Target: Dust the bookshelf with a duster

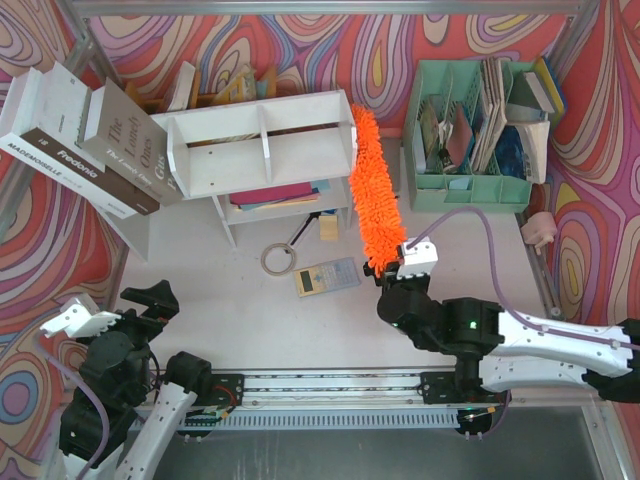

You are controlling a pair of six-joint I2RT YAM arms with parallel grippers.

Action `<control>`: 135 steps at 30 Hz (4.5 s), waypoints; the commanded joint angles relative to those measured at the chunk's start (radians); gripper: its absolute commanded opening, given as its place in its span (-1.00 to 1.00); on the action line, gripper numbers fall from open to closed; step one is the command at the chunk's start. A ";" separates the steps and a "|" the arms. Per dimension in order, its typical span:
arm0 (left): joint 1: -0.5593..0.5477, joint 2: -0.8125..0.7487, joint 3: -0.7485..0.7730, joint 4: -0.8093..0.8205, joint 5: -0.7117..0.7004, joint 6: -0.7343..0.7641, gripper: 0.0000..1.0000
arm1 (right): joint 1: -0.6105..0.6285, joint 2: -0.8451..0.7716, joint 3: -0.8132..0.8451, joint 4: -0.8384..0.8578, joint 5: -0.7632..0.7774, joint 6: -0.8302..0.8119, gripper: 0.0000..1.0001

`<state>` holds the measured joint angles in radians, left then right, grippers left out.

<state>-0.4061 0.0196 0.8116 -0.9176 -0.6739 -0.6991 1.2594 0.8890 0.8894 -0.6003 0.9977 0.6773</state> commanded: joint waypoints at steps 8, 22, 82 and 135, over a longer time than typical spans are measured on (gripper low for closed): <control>-0.005 -0.013 -0.011 0.017 0.007 0.014 0.97 | -0.040 0.053 -0.161 0.051 -0.149 0.160 -1.00; -0.005 -0.015 -0.008 0.014 0.006 0.012 0.97 | -0.050 -0.027 0.069 0.066 -0.050 -0.077 -1.00; -0.005 -0.015 -0.009 0.016 0.007 0.014 0.97 | -0.051 0.190 -0.083 0.059 -0.140 0.111 -1.00; -0.004 -0.015 -0.009 0.014 -0.004 0.011 0.97 | -0.074 0.059 0.280 0.466 -0.199 -0.715 -1.00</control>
<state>-0.4061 0.0193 0.8112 -0.9176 -0.6739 -0.6994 1.1877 0.8959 1.1027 -0.2958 0.9211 0.1623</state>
